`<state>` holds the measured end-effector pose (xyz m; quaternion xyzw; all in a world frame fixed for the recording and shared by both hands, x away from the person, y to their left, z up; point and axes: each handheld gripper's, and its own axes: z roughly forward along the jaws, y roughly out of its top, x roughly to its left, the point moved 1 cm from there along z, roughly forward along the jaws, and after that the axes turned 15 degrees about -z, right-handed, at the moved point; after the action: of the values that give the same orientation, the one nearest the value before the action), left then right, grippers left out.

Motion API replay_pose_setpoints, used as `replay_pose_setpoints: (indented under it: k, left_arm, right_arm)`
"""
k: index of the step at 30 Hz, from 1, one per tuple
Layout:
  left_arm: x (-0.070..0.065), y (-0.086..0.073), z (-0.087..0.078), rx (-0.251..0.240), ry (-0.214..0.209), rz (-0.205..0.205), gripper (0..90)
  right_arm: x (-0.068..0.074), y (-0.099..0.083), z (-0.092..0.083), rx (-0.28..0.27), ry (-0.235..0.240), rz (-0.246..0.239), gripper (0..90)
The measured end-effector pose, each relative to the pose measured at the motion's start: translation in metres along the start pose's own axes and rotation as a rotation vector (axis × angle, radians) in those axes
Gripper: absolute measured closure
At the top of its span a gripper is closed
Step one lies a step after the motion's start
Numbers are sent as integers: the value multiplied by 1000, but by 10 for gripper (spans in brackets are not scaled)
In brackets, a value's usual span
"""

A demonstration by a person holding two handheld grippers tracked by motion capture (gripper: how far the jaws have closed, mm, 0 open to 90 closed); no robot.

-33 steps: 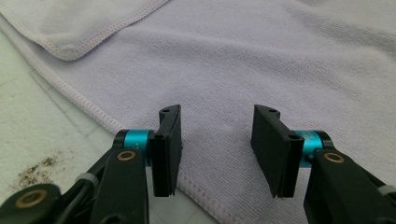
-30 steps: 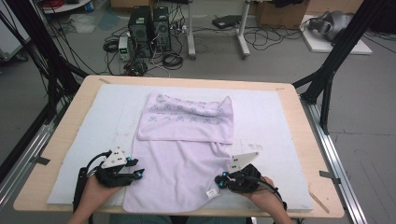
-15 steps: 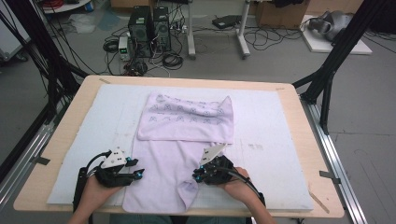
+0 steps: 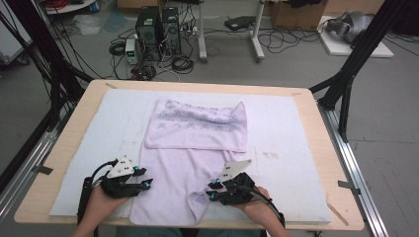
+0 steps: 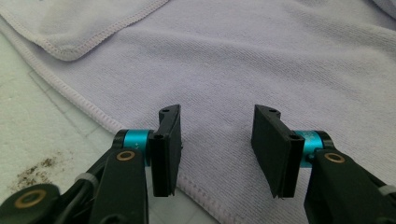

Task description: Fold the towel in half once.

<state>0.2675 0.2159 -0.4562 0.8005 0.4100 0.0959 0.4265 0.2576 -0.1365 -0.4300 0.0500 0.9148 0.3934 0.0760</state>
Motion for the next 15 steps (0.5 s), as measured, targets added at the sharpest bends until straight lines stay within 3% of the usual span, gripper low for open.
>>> replay_pose_setpoints:
  k: [4, 6, 9, 12, 15]
  left_arm:
    - [0, 0, 0, -4, 1, 0, 526]
    - [0, 0, 0, -4, -2, -1, 526]
    - [0, -1, 0, -6, -5, -1, 526]
    - [0, -1, 0, -7, -3, 1, 527]
    - [0, -1, 0, -7, 1, -1, 527]
  right_arm:
    - [4, 0, 18, 49, 2, -33, 700]
    - [4, -2, 21, 43, -7, -43, 748]
    - [3, -4, 19, 33, -5, -56, 854]
    - [3, -5, 14, 27, 21, -70, 870]
    - [2, -9, -6, -7, 30, -63, 872]
